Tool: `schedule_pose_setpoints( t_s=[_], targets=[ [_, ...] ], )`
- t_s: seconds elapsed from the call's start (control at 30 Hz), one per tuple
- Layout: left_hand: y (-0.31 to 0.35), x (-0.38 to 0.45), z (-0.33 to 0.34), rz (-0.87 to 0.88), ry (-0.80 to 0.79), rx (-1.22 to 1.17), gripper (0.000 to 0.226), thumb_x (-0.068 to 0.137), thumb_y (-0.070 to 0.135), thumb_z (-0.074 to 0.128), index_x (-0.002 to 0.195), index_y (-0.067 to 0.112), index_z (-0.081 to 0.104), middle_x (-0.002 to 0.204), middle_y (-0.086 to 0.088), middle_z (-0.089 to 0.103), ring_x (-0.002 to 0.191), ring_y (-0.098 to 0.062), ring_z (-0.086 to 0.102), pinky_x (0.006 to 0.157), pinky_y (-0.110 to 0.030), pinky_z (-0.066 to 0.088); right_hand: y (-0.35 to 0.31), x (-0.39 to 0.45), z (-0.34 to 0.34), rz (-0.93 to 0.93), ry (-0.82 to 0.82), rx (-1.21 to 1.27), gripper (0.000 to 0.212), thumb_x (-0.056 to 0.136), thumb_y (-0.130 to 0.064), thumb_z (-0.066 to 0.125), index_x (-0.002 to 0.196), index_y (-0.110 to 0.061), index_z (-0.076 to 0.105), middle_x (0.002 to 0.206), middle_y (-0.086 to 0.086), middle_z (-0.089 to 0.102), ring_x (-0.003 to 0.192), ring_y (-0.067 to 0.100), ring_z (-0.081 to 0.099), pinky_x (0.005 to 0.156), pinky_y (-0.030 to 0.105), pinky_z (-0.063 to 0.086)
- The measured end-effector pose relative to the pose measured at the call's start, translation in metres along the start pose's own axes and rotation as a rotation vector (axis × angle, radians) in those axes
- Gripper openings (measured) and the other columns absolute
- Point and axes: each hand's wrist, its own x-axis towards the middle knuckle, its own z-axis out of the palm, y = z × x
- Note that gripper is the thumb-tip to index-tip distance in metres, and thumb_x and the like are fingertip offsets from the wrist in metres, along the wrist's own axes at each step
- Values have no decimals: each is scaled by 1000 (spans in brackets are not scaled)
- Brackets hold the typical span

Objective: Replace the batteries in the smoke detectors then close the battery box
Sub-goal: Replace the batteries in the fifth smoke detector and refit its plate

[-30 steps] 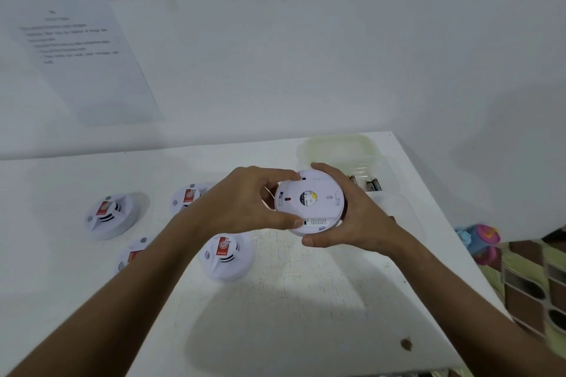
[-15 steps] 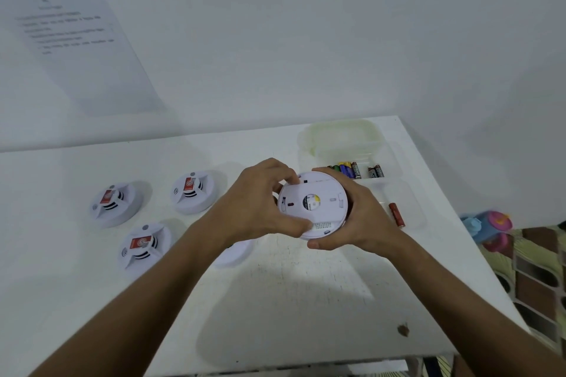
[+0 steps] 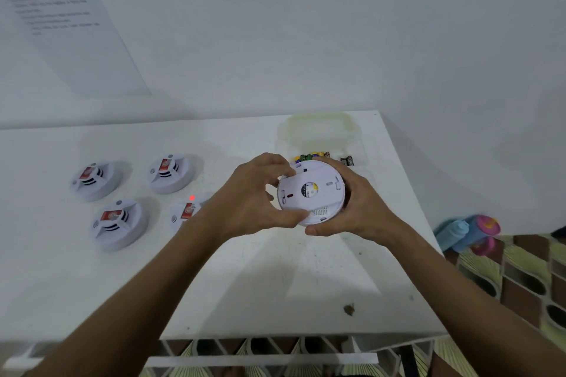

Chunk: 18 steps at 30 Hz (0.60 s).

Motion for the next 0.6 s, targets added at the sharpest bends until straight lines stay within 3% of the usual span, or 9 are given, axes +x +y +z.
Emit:
schedule_pose_setpoints(
  t_s=[0.13, 0.33, 0.5, 0.6],
  targets=[
    [7, -5, 11, -26, -35, 29, 60, 60, 41, 89, 112, 23, 67, 116, 16, 54, 97, -5, 59, 74, -18, 56, 2, -12, -16, 22, -83, 7, 95, 52, 2, 94, 133, -26, 54, 126, -9, 65, 120, 15, 59, 90, 26, 54],
    [19, -16, 24, -10, 34, 147, 55, 50, 50, 77, 95, 25, 57, 105, 12, 40, 95, 4, 48, 72, -4, 40, 6, -22, -16, 23, -106, -53, 100, 48, -7, 97, 136, -23, 52, 127, -7, 64, 117, 12, 60, 92, 24, 54],
    [1, -29, 18, -53, 241, 155, 59, 51, 51, 75, 97, 16, 66, 106, 5, 50, 93, -1, 52, 75, -15, 49, 10, -28, -28, 52, -85, 2, 99, 50, -1, 96, 136, -25, 52, 128, -5, 63, 116, 13, 62, 85, 26, 56],
    [-22, -41, 17, -185, 249, 222, 58, 52, 51, 75, 98, 17, 65, 106, 6, 49, 88, -1, 52, 70, -14, 46, 9, -33, -36, 80, -87, 31, 98, 53, 3, 94, 137, -25, 51, 126, -8, 64, 118, 13, 60, 83, 28, 57]
  ],
)
